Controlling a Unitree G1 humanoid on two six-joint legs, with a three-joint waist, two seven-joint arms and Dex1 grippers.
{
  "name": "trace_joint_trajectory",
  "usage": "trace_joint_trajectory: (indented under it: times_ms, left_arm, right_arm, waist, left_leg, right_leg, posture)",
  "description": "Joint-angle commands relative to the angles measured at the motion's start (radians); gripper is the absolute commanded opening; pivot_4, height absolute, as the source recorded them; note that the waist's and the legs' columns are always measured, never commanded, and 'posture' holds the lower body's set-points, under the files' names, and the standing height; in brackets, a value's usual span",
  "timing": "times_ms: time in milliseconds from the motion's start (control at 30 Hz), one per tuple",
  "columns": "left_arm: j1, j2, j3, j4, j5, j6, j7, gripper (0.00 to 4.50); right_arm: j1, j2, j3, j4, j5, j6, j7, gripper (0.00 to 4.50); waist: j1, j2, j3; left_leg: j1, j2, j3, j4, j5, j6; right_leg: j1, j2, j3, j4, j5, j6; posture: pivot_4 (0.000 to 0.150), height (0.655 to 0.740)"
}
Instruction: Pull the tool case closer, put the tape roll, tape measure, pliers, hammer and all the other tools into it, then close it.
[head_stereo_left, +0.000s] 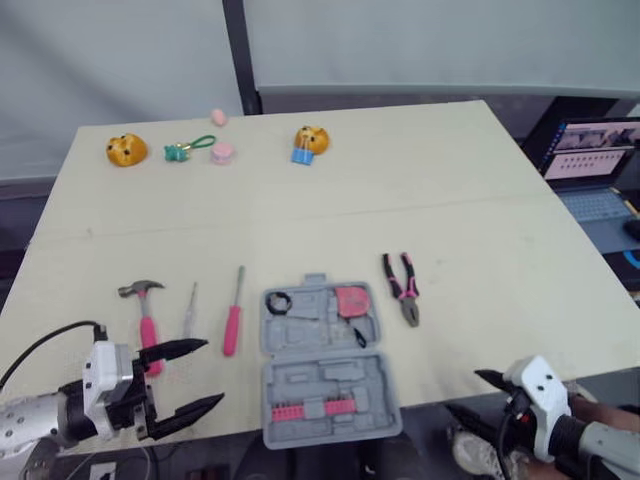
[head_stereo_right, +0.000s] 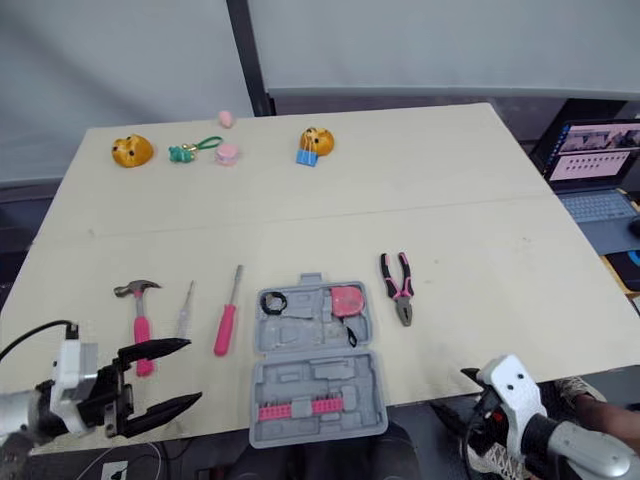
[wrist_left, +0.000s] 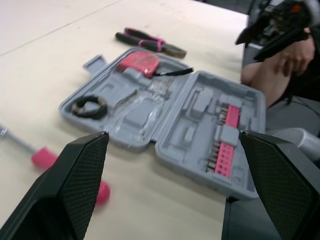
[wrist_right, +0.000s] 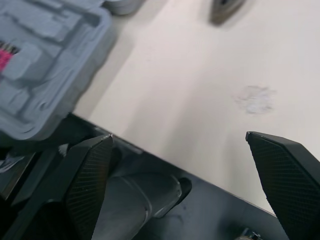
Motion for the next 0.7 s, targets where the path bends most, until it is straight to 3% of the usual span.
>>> trace_joint_trajectory:
  times_ms: [33,467,700]
  left_arm:
    - [-0.078,0.02,-0.049,-0.004,-0.02,0.004,-0.029,4.5]
    - [-0.256,0.004,-0.183,0.098,0.043,-0.036,-0.049,4.5]
    - [-0.297,0.003,-0.218,0.126,0.06,-0.056,-0.062,4.5]
  right_arm:
    - [-0.027,0.044,-0.012,-0.097,0.044,0.075,-0.093,4.48]
    - [-0.353,0.282,0.193,-0.275,0.001,0.447,-0.543,4.48]
    - [-0.611,0.382,0.256,-0.225,-0.04,0.684,-0.7,4.48]
  waist:
    - [-0.001,0.001,0.0]
    - [-0.013,0.003,-0.001]
    - [-0.025,0.005,0.0]
  left_leg:
    - [0.0,0.0,0.0,0.0,0.0,0.0]
    - [-0.001,0.003,0.0,-0.003,0.001,-0.003]
    - [-0.002,0.01,0.002,-0.005,0.0,-0.007]
  right_leg:
    - [0.0,0.0,0.0,0.0,0.0,0.0]
    - [-0.001,0.005,0.0,0.002,0.0,0.0]
    - [-0.004,0.012,0.0,0.002,-0.001,-0.003]
  posture:
    - [0.15,0.74]
    - [0.15,0.74]
    - [0.15,0.74]
